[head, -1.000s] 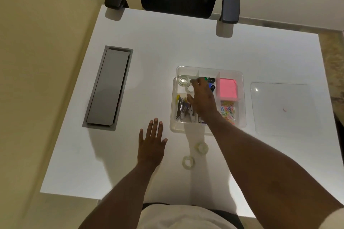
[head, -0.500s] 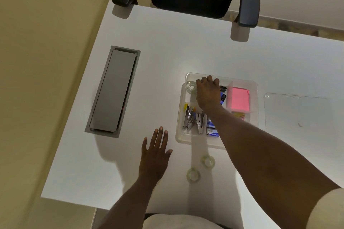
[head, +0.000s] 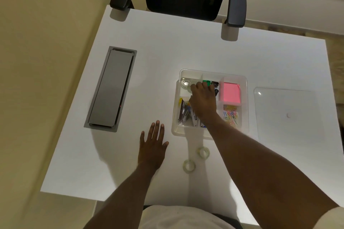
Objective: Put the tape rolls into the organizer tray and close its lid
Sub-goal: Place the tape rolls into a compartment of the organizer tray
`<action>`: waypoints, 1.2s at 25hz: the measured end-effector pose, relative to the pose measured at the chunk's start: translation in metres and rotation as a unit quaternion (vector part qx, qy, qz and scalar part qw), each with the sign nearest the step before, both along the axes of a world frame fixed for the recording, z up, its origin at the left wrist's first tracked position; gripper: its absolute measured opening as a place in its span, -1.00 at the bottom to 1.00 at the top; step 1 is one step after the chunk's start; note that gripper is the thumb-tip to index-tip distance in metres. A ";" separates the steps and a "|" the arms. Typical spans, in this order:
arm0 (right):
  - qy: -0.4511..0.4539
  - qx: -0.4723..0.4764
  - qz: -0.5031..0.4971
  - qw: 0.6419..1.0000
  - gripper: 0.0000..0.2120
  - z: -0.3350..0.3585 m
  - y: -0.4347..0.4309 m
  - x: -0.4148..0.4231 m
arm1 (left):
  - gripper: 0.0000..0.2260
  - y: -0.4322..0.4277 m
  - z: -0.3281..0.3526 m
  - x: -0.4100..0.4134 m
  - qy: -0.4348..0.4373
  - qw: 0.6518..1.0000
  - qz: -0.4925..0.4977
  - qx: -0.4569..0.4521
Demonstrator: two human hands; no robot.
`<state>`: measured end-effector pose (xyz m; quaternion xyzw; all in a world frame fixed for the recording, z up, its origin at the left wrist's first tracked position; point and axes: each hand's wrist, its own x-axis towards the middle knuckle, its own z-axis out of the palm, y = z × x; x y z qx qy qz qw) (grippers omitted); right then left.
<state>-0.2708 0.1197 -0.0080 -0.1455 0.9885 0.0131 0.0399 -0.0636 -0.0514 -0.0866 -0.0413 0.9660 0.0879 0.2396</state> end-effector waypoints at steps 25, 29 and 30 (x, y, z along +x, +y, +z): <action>-0.189 -0.072 -0.020 0.979 -0.46 -0.032 0.092 0.213 | -0.36 0.007 0.025 -0.004 -0.027 0.999 0.001 0.020; -0.177 -0.108 -0.017 0.978 -0.55 -0.032 0.086 0.214 | -0.36 0.007 0.024 -0.004 -0.030 0.999 -0.001 0.019; -0.170 -0.122 -0.012 0.978 -0.53 -0.032 0.085 0.214 | -0.36 0.007 0.024 -0.004 -0.028 0.999 -0.001 0.020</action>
